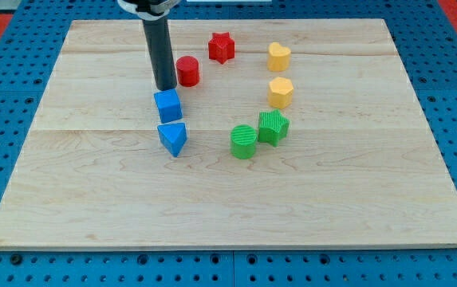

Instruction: Push the blue triangle slightly towards the right

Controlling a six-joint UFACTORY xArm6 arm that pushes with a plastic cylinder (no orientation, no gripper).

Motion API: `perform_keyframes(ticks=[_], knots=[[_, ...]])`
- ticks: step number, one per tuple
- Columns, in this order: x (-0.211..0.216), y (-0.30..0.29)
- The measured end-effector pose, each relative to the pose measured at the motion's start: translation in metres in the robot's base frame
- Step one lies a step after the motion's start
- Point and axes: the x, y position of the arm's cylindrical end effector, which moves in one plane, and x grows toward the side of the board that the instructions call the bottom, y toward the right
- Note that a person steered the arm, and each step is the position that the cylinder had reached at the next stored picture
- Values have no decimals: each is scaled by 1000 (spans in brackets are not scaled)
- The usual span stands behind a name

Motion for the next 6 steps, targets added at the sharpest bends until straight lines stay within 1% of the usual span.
perform_keyframes(ticks=[1, 2, 3, 6], knots=[[0, -29], [0, -29], [-2, -16], [-2, -25]])
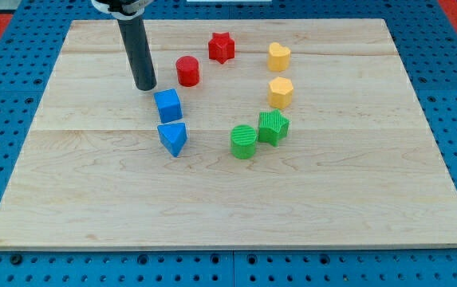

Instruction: Push the blue triangle slightly towards the right

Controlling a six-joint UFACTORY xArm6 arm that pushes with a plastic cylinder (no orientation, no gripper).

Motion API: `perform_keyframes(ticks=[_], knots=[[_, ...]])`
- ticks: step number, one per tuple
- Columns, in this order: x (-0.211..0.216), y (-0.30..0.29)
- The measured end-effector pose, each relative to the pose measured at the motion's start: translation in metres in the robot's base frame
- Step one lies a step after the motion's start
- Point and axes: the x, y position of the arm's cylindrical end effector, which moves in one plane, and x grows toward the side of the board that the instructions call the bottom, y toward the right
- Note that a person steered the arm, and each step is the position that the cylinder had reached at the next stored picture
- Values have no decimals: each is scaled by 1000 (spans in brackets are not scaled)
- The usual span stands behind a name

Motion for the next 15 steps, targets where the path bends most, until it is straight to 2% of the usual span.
perform_keyframes(ticks=[1, 2, 4, 6, 7, 8, 9, 10, 13, 15], knots=[[12, -46], [43, -53], [63, -27], [81, 33], [87, 39], [89, 18], [108, 16], [118, 41], [157, 27], [157, 68]])
